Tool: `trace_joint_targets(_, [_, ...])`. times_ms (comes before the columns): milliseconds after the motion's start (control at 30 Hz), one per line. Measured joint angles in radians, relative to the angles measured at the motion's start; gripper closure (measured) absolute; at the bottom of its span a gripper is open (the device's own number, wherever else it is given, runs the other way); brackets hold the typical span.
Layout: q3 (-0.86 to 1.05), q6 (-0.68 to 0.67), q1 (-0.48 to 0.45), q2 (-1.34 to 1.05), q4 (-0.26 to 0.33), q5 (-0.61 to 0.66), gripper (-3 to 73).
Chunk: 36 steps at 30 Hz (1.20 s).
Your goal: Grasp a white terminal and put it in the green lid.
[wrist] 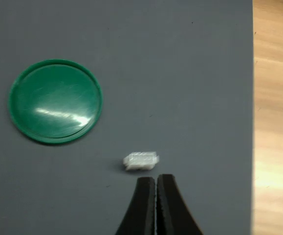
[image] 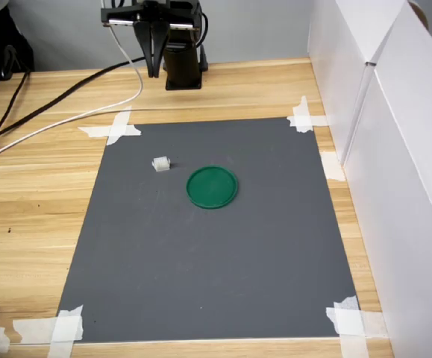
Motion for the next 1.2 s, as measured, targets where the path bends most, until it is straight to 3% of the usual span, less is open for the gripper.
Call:
trace_joint_targets(300, [-0.182,-0.291,0.000,0.256,-0.031,0.062,71.0])
trace_joint_targets(567, [-0.285,-0.527,0.000,0.405,-0.034,0.252,71.0])
trace_joint_targets(733, [-0.307,-0.598,0.000,0.439,-0.035,0.311,71.0])
trace_joint_targets(1033, [-0.311,-0.649,0.000,0.469,0.004,0.288,71.0])
trace_joint_targets(1200, [-0.311,-0.794,0.000,0.504,0.002,0.310,71.0])
